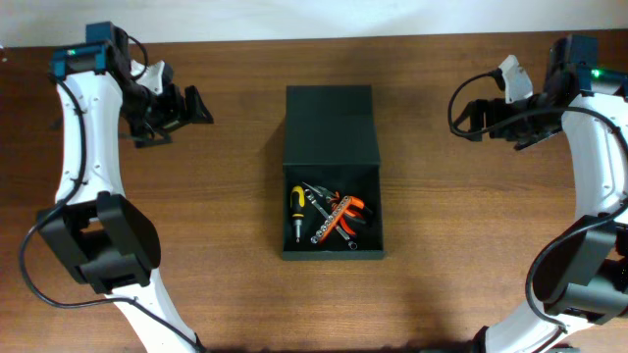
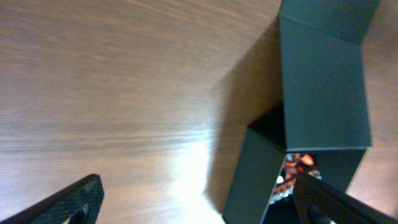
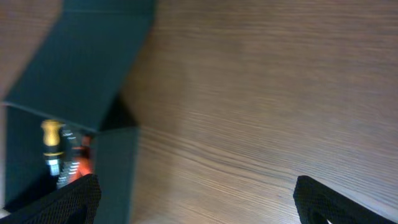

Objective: Pack container
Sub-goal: 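Withdraw the left gripper up and left away from the box, then move both grippers to the raised lid's left and right edges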

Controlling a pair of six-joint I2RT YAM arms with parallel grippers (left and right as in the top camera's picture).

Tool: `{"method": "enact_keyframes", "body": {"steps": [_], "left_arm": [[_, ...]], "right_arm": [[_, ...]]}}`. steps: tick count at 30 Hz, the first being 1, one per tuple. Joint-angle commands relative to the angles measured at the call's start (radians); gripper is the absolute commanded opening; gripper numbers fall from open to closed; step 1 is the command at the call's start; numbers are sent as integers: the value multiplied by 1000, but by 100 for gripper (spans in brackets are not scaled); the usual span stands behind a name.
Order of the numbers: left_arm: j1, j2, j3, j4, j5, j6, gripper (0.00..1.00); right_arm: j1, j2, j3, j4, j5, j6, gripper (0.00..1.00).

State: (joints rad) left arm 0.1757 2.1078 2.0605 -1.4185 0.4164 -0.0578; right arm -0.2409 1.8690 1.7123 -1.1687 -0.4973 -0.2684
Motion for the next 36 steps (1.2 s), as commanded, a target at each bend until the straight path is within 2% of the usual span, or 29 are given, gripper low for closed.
{"method": "enact_keyframes", "body": {"steps": [1, 2, 4, 7, 9, 10, 11, 13, 15, 16, 17, 19, 23, 36], "left_arm": [[-1, 12, -58, 50, 109, -6, 89], [-3, 14, -71, 65, 111, -6, 82], [-9, 19, -87, 88, 111, -6, 81], [-24, 22, -100, 137, 111, -6, 54], [-35, 23, -100, 185, 111, -6, 25], [-40, 23, -100, 210, 111, -6, 7], [-46, 24, -100, 236, 110, -19, 2], [-58, 25, -100, 283, 104, -66, 2], [-73, 27, -100, 323, 79, -116, 2], [-83, 32, -100, 344, 61, -137, 2], [-90, 34, -101, 358, 54, -145, 2], [-112, 54, -101, 381, 60, -144, 2], [-136, 106, -101, 379, 104, -144, 2], [-148, 276, -103, 379, 281, -116, 2]], "right_arm": [[-2, 1, 0, 3, -146, -4, 99], [-2, 1, 0, 3, -159, -4, 99], [-2, 2, 0, 15, -166, -4, 99], [-2, 3, -17, 64, -164, -4, 100], [-2, 13, -32, 108, -164, 19, 85], [-2, 25, -41, 140, -165, 65, 73], [-2, 38, -48, 163, -165, 103, 57], [-1, 69, -62, 204, -166, 171, 33], [0, 106, -74, 235, -166, 215, 18], [0, 130, -76, 243, -165, 239, 7], [0, 143, -76, 247, -165, 252, 4], [0, 209, -76, 264, -165, 338, 4], [1, 268, -76, 273, -166, 406, 4], [99, 298, -76, 298, -164, 408, 4]]}}
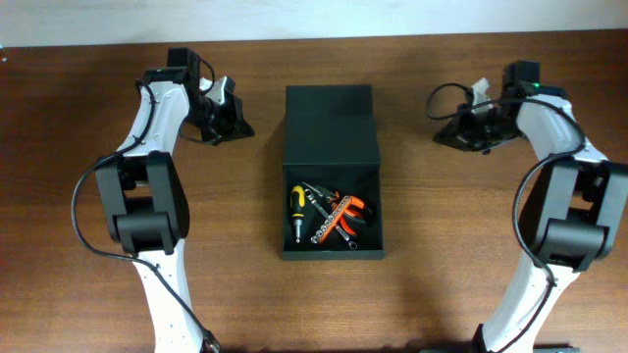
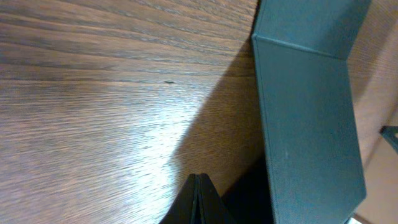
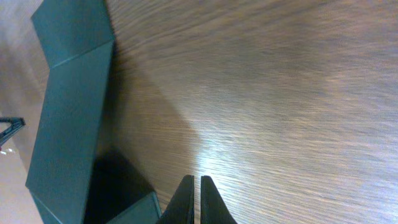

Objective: Pack container
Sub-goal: 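Move both grippers to the raised lid's left and right edges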

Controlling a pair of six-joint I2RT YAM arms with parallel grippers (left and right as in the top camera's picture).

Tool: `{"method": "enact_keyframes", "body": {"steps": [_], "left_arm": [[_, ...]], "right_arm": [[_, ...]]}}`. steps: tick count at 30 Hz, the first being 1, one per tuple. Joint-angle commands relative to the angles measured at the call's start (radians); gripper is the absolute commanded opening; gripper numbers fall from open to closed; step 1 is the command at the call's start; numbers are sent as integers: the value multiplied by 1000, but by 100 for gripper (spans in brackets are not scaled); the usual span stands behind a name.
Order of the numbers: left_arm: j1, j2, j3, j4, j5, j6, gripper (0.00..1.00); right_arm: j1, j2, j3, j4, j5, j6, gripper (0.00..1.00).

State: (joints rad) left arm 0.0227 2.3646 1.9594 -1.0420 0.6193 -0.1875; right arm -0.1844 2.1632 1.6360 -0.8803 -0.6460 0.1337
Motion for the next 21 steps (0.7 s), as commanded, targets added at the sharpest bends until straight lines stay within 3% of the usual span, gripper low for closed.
{"method": "enact_keyframes", "body": {"steps": [1, 21], "left_arm": [[3, 23, -2, 2, 102, 33, 2], [-61, 65, -35, -35, 88, 48, 2]], "right_arm": [[61, 3, 0, 18, -16, 6, 4], [191, 84, 0, 48, 18, 59, 4]]}}
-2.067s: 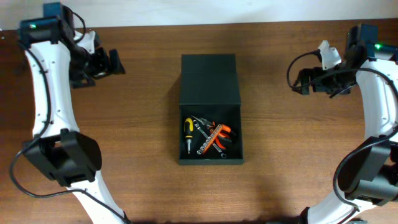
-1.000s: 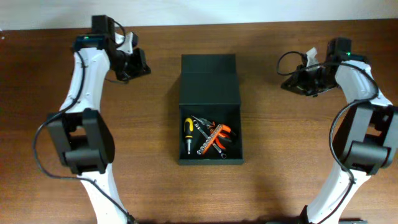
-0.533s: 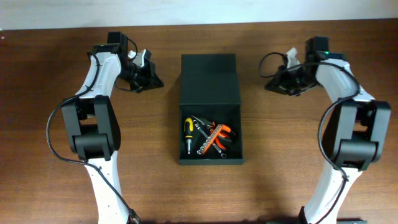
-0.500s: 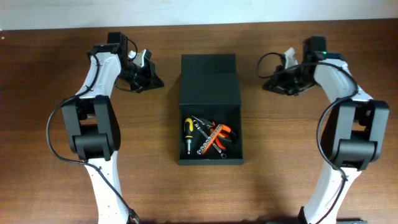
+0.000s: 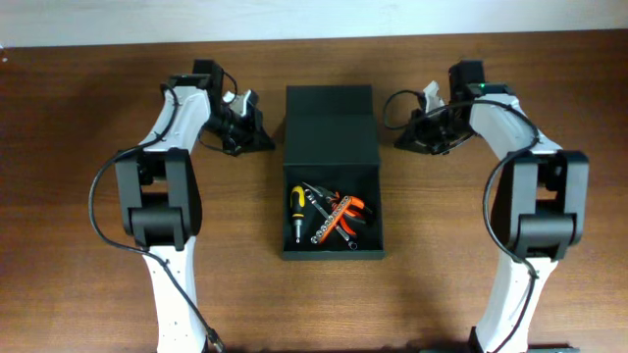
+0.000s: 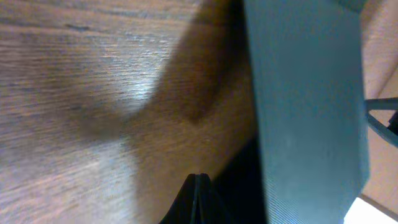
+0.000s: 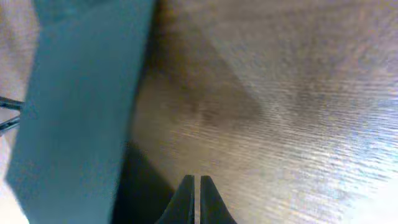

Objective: Pack container
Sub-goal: 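Move both grippers to the raised lid's left and right edges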

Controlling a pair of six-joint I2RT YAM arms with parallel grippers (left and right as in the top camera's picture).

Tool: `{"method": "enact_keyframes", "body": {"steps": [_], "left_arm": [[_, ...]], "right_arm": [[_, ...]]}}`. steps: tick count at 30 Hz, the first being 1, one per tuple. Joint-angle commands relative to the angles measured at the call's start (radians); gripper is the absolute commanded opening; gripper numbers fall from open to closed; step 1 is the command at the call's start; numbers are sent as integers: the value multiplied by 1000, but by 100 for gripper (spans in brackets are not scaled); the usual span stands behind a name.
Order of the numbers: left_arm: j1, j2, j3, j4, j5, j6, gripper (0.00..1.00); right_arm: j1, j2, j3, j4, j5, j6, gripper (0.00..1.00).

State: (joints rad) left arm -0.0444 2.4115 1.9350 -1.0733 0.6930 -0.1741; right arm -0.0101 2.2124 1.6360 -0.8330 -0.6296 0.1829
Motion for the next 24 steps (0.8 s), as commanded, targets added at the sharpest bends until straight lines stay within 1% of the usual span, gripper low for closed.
{"method": "enact_keyframes", "body": {"steps": [1, 24], "left_arm": [[8, 18, -11, -5, 15, 34, 2], [-26, 18, -12, -8, 19, 33, 2]], "right_arm": [[19, 37, 0, 3, 1, 10, 4], [76, 37, 0, 25, -14, 10, 4]]}}
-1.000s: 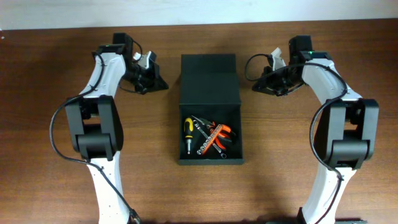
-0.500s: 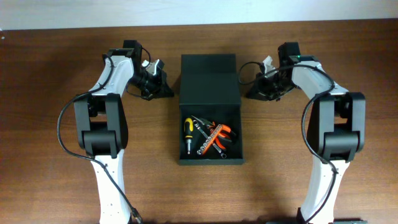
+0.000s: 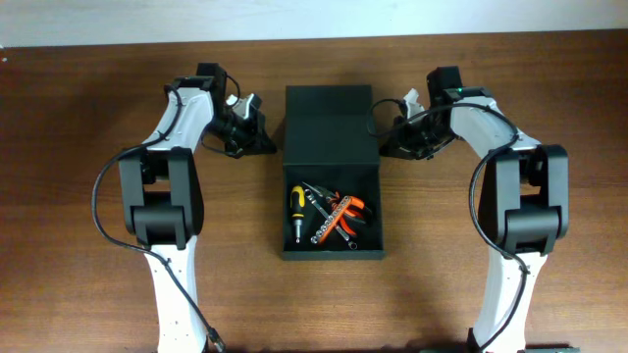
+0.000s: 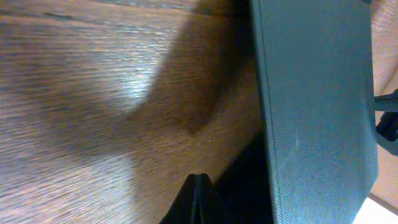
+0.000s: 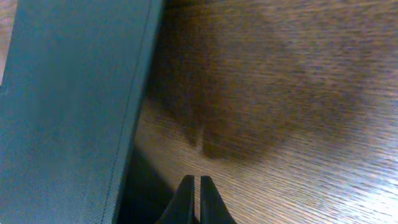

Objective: Pack container
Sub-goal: 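Move both grippers to the raised lid's left and right edges, then push the lid edges with both grippers, tilting the lid forward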

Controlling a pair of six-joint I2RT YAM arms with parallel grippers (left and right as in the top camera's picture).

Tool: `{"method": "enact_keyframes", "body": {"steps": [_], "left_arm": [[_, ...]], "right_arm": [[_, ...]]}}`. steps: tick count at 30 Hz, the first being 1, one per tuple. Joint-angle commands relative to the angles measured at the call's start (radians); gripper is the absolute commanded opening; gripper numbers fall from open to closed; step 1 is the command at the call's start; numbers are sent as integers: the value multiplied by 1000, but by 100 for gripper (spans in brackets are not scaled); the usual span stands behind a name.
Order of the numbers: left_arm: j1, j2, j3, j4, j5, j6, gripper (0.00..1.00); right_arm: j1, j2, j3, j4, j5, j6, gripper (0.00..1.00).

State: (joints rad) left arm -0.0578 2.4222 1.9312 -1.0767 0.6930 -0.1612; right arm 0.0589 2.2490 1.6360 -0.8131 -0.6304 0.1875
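A black box stands open at the table's middle, its lid leaning back. Inside lie a yellow-handled screwdriver, orange-handled pliers and a socket strip. My left gripper is shut and empty, its tips low beside the lid's left edge. My right gripper is shut and empty too, close to the lid's right edge. In the wrist views the left gripper's and right gripper's tips point at the wood by the lid.
Brown wooden table all round the box. A white wall strip runs along the far edge. Both arms reach in from the near corners and bend over the far half of the table.
My right gripper has moved left, closer to the lid's right edge. My left gripper has shifted slightly, staying by the lid's left edge. Both remain shut.
Both grippers stood open far out at the table's left and right sides. Then both were shut and nearer the box. After that they flanked the lid, and now they sit close against its two side edges.
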Motion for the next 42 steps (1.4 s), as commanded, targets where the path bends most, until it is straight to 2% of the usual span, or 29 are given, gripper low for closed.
{"method": "enact_keyframes", "body": {"steps": [1, 24, 42], "left_arm": [[-15, 7, -8, -5, 19, 20, 2], [-31, 33, -9, 17, 19, 16, 2], [-31, 33, -9, 58, 116, -6, 2]], "right_arm": [[7, 1, 0, 6, -14, 6, 4], [7, 53, 0, 72, -78, 32, 4], [7, 53, 0, 89, -104, 32, 4]]}}
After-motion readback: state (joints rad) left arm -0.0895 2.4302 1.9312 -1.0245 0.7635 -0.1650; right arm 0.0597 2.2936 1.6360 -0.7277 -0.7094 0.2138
